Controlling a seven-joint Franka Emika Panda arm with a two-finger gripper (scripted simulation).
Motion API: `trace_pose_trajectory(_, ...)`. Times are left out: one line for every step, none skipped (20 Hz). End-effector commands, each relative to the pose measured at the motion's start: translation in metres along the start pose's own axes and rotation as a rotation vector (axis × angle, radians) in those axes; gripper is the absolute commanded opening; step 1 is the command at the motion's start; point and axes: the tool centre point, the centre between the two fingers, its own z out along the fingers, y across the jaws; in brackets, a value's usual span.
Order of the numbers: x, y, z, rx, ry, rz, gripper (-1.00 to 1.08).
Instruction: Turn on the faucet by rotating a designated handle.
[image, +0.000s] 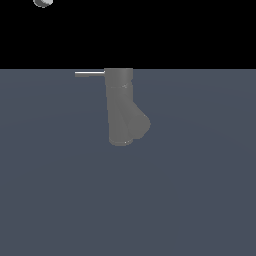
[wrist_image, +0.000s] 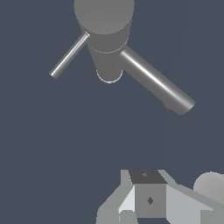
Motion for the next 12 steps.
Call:
trace_pose_trajectory(0.006, -0.014, 0.009, 0.001, -0.002, 0.049, -1.00)
trace_pose_trajectory(0.009, -0.019, 0.013, 0.001, -0.002, 0.068, -1.00)
trace_pose_trajectory(0.011, -0.024, 0.016, 0.001, -0.003, 0.087, -1.00)
trace_pose_trajectory(0.014, -0.029, 0.019, 0.000, -0.003, 0.106, -1.00)
trace_pose_trajectory(0.017, -0.034, 0.023, 0.000, -0.004, 0.124, -1.00)
trace_pose_trajectory(0.020, -0.038, 0.026, 0.000, -0.004, 0.143, -1.00)
trace_pose_trajectory(0.023, -0.043, 0.030, 0.000, -0.005, 0.161, -1.00)
trace_pose_trajectory(0.026, -0.048, 0.033, 0.000, -0.005, 0.180, -1.00)
trace_pose_trajectory(0.030, -0.052, 0.037, 0.000, -0.006, 0.198, -1.00)
trace_pose_trajectory(0.033, -0.057, 0.040, -0.001, -0.006, 0.217, -1.00)
trace_pose_trajectory(0.037, -0.061, 0.043, -0.001, -0.007, 0.235, -1.00)
trace_pose_trajectory(0.040, -0.066, 0.047, -0.001, -0.007, 0.254, -1.00)
